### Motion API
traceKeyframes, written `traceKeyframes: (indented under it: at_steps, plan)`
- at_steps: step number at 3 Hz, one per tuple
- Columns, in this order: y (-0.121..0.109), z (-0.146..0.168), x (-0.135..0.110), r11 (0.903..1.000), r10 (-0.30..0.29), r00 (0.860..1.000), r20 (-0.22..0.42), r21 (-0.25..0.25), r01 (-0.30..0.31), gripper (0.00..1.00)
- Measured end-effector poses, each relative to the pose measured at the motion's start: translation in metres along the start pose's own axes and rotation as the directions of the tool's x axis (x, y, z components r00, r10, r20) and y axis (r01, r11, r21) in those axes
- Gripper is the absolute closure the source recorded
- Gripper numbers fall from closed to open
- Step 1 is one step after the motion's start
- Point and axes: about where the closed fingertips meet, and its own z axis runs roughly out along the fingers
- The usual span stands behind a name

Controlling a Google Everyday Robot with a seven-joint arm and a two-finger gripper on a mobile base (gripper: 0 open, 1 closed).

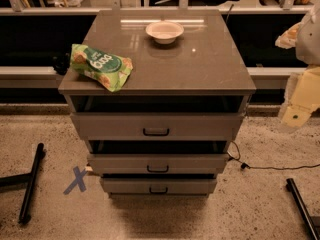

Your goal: Open middle drawer

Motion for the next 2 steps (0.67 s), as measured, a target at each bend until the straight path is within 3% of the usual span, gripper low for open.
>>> traceKeyframes:
  at_steps: [2]
  plan:
    - [0.002, 0.015, 0.005, 0.9996, 0.004, 0.999, 0.033, -0.029, -0.003, 0.00]
